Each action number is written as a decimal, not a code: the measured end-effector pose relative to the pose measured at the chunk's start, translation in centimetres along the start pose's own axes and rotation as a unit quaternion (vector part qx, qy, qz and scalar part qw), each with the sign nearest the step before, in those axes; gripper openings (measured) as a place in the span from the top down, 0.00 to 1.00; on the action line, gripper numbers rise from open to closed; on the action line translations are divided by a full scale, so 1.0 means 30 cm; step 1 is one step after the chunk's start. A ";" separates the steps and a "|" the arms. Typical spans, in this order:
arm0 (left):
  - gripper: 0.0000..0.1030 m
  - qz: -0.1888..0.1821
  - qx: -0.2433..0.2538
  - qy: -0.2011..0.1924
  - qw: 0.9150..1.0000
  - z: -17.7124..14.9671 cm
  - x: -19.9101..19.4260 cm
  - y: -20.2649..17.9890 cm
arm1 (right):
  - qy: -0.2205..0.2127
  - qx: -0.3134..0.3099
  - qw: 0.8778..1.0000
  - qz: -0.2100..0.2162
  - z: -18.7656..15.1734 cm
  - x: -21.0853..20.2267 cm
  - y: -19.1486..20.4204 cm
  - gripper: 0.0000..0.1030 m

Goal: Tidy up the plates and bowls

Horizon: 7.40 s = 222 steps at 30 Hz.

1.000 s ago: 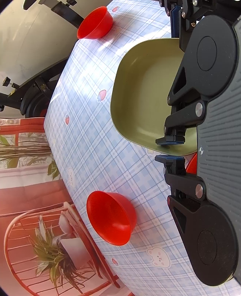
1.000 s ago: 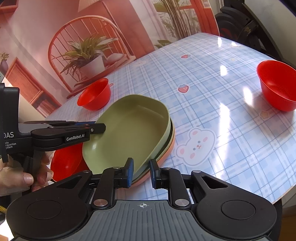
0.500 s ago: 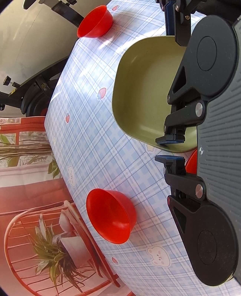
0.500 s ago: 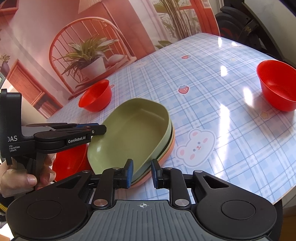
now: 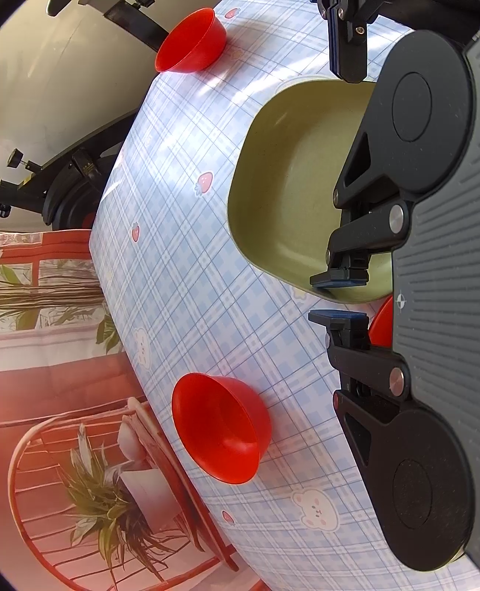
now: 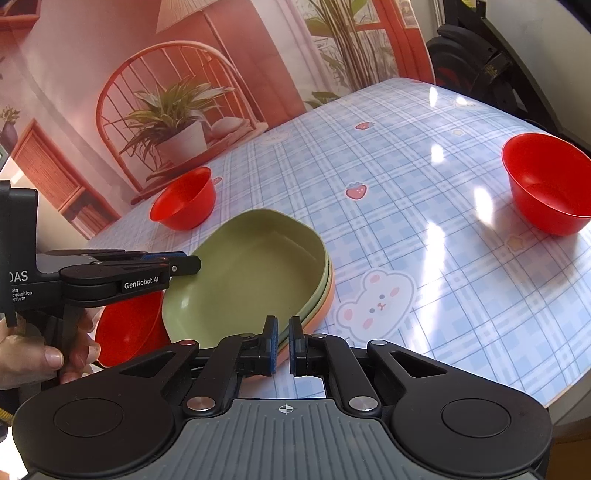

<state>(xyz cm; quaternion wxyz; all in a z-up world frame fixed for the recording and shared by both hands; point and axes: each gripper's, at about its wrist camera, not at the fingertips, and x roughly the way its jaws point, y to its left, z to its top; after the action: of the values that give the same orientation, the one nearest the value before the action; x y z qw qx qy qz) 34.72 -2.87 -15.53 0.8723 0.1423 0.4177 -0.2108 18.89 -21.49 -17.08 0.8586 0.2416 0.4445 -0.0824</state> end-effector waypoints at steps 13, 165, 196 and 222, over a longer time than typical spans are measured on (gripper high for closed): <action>0.87 -0.007 0.001 -0.001 1.000 0.008 -0.016 -0.001 | 0.000 0.005 1.000 -0.003 0.009 -0.005 -0.004 0.94; 0.89 -0.019 -0.320 -0.084 0.943 -0.361 -0.270 0.395 | -0.046 -0.124 0.991 0.005 -0.032 0.195 0.529 0.93; 0.89 -0.019 -0.323 -0.084 0.942 -0.371 -0.252 0.399 | -0.054 -0.141 0.988 -0.015 -0.057 0.221 0.521 0.92; 0.71 0.029 -0.301 -0.110 0.947 -0.306 -0.391 0.477 | -0.125 -0.122 0.984 -0.029 0.011 0.085 0.505 0.86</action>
<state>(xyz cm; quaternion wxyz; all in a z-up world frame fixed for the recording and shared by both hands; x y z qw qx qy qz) 28.95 16.39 -10.84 0.9209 -0.1388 0.3585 -0.0643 26.03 -8.27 -13.79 0.9278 0.1100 0.3469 -0.0825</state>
